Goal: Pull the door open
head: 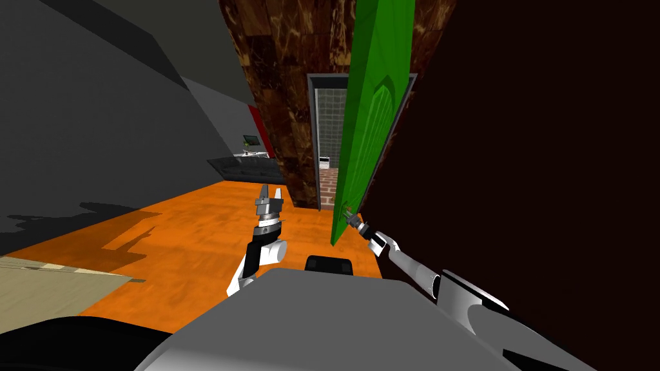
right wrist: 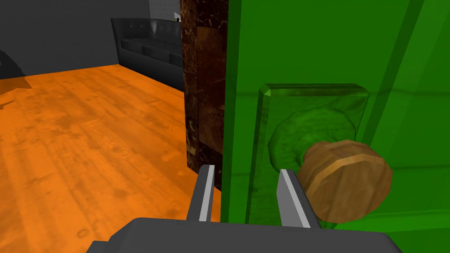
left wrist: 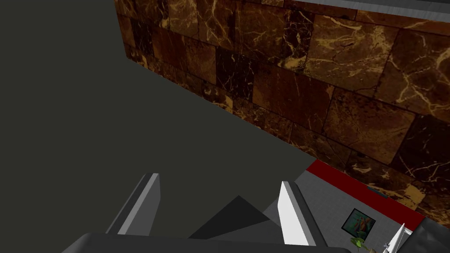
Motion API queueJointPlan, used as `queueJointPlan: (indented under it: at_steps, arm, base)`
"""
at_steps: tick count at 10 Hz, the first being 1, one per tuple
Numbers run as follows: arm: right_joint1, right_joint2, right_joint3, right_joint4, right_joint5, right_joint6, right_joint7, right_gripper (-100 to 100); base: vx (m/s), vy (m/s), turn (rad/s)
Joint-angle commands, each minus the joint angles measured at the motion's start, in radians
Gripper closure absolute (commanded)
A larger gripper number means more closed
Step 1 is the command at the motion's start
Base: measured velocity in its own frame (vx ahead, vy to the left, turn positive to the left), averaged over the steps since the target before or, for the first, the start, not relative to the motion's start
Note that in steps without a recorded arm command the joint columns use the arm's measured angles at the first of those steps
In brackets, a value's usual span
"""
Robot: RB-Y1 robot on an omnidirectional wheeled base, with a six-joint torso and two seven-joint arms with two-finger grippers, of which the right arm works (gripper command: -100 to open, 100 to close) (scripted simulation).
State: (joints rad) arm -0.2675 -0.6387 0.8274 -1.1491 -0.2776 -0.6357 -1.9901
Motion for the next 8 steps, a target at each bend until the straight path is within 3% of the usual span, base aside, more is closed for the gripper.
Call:
queueJointPlan:
  at_steps: [1, 5, 6, 7, 8]
  arm:
    - [0.0, 0.0, 0.0, 0.0, 0.0, 0.0, 0.0, -100]
    - [-0.063, -0.018, -0.007, 0.101, -0.005, -0.043, -0.067, -100]
    - [-0.057, 0.007, 0.019, 0.118, 0.004, -0.048, -0.063, -100]
    - [-0.057, 0.007, 0.019, 0.118, 0.004, -0.048, -0.063, 100]
    - [-0.057, 0.007, 0.019, 0.118, 0.004, -0.048, -0.063, 100]
  base:
    - [-0.032, -0.038, -0.017]
    - [0.012, -0.003, 0.116]
    - [0.004, 0.009, 0.044]
    - [-0.007, 0.009, -0.025]
    - [-0.002, 0.0, -0.012]
